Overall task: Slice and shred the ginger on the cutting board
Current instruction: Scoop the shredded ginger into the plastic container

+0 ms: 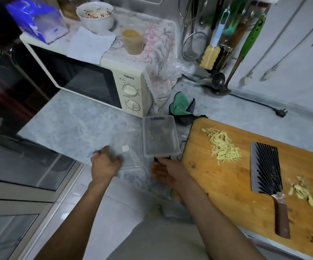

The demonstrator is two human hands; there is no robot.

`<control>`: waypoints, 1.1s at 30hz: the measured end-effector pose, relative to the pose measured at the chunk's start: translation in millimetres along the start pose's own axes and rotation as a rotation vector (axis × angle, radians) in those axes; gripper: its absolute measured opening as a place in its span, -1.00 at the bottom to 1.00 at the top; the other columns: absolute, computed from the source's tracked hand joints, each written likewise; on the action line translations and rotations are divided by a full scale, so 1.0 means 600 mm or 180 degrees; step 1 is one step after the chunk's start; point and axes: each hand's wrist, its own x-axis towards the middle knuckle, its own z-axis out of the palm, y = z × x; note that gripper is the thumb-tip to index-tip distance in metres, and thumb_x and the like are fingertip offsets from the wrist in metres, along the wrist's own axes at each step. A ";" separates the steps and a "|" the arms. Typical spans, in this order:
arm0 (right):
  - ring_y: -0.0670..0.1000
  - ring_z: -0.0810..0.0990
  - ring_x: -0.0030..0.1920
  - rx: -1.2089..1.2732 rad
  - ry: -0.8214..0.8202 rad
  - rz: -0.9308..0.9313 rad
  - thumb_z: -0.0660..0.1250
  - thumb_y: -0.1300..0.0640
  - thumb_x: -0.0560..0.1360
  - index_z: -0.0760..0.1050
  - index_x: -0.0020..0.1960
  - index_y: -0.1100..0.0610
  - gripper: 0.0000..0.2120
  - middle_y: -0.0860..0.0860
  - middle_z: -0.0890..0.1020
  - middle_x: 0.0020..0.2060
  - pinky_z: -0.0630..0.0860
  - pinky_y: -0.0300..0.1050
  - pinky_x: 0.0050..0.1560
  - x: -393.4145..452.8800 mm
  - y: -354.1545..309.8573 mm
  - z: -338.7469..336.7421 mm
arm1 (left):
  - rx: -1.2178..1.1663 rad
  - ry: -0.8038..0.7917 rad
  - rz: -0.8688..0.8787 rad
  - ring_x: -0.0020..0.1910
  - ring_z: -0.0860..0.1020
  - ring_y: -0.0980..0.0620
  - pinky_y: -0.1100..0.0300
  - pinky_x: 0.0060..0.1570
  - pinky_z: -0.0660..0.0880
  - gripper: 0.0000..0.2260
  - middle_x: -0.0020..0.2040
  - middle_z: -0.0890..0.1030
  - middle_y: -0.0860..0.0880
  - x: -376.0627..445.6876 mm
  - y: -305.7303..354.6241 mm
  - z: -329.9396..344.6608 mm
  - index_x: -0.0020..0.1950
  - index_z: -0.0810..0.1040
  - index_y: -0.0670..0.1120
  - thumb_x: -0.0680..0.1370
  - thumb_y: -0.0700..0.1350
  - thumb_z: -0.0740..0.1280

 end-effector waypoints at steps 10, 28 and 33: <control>0.10 0.65 -0.17 -0.1572 0.0792 -0.1200 0.35 0.21 0.56 0.63 0.03 0.28 -0.84 0.15 0.68 -0.16 0.62 0.05 -0.12 0.009 -0.041 -0.088 | -0.1030 -0.0747 0.0464 0.23 0.53 -0.02 0.26 0.12 0.38 -0.60 0.34 0.53 -0.06 -0.047 0.130 0.055 0.48 0.37 -0.07 0.63 -0.13 0.24; 0.05 0.66 -0.02 -0.1589 0.1629 -0.1582 0.37 0.13 0.60 0.62 -0.08 0.02 -0.90 -0.01 0.71 -0.11 0.56 -0.06 0.04 -0.146 -0.045 -0.377 | -0.1033 -0.0420 0.1578 -0.06 0.54 0.24 0.63 -0.12 0.34 -0.81 0.05 0.62 0.08 -0.172 0.265 0.133 0.18 0.64 -0.07 0.63 -0.10 0.30; 0.03 0.58 -0.11 -0.1930 0.1836 -0.1625 0.38 0.09 0.60 0.61 -0.02 0.17 -0.86 0.05 0.66 -0.14 0.36 -0.40 -0.28 -0.172 -0.025 -0.467 | -0.1021 -0.1183 0.1631 -0.03 0.57 0.28 0.55 -0.14 0.39 -0.85 0.04 0.66 0.08 -0.230 0.345 0.223 0.13 0.66 -0.03 0.62 -0.09 0.33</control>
